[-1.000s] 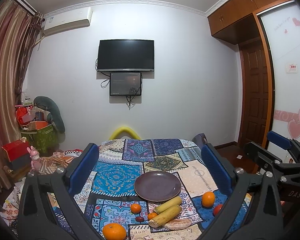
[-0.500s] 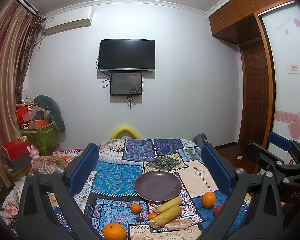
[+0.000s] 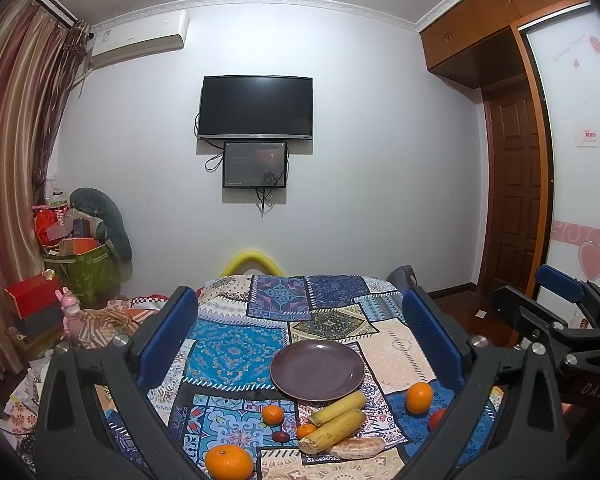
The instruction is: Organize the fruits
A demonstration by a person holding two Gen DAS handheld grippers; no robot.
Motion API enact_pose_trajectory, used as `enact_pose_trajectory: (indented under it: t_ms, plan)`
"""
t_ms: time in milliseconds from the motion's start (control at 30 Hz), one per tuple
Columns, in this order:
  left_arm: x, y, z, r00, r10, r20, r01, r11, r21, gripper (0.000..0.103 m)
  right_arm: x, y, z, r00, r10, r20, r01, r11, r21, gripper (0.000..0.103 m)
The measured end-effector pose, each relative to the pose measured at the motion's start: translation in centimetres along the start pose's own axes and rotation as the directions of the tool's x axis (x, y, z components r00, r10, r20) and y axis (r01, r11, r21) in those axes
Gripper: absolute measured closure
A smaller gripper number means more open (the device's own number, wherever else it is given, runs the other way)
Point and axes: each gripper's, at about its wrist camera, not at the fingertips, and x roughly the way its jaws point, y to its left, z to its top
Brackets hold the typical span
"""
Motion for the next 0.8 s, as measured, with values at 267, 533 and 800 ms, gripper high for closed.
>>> enact_pose_trajectory:
  t_ms: [267, 533, 800]
  plan:
    - [0.0, 0.0, -0.1, 1.0, 0.0, 0.0, 0.0, 1.0, -0.002, 0.0, 0.2, 0.1, 0.0, 1.0, 0.003, -0.006, -0.003, 1.0, 0.002, 0.0]
    - [0.3, 0.2, -0.1, 1.0, 0.001, -0.007, -0.001, 1.0, -0.005, 0.0, 0.4, 0.2, 0.0, 1.0, 0.0, -0.009, 0.0, 1.0, 0.001, 0.0]
    - [1.5, 1.2, -0.7, 1.0, 0.015, -0.027, -0.015, 1.0, 0.012, 0.0, 1.1, -0.8, 0.2, 0.999, -0.016, -0.034, 0.016, 1.0, -0.01, 0.0]
